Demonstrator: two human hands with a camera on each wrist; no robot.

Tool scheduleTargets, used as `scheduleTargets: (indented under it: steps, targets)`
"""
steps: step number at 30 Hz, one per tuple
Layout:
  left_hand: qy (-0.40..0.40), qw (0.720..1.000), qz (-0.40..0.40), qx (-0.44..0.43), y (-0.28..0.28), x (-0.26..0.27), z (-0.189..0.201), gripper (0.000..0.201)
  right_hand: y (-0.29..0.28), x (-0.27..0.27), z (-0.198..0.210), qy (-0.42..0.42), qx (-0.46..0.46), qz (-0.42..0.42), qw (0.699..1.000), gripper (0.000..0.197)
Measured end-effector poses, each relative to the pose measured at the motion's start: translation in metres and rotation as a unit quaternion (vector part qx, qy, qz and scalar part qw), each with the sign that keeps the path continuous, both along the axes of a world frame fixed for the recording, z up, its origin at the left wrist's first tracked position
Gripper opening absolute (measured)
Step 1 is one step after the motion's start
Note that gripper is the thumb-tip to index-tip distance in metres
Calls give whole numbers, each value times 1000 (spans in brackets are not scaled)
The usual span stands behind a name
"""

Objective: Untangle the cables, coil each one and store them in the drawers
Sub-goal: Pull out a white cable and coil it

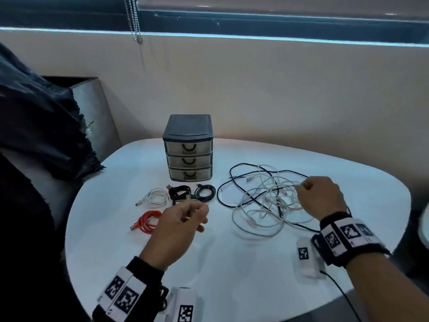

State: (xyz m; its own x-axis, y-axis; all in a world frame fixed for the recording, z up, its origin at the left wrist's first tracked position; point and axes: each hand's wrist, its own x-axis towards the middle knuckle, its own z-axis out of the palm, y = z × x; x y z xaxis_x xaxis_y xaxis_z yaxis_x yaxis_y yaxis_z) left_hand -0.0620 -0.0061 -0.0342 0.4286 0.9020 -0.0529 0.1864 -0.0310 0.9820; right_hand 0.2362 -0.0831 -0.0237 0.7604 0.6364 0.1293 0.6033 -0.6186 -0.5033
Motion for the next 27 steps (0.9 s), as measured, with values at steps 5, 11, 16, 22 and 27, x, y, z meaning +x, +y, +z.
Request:
scheduleTargets:
  steps: [5,11,16,22,27]
  targets:
    - [14,1000,-11,10,-2,14,3,11,28,0,-2,-77,-142,222,962,28]
    - [28,999,-36,12,-6,32,-1,11,34,15,-18,54,-242,242,938,35]
    - [52,997,-47,-32,-5,43,-14,11,34,14,-29,-26,-167,180,969,15]
    - [52,981,-47,-180,5,67,-28,21,48,0,-30,13,-165,222,961,21]
    - [96,965,-34,-243,18,100,-44,27,49,-21,-36,13,-281,307,909,56]
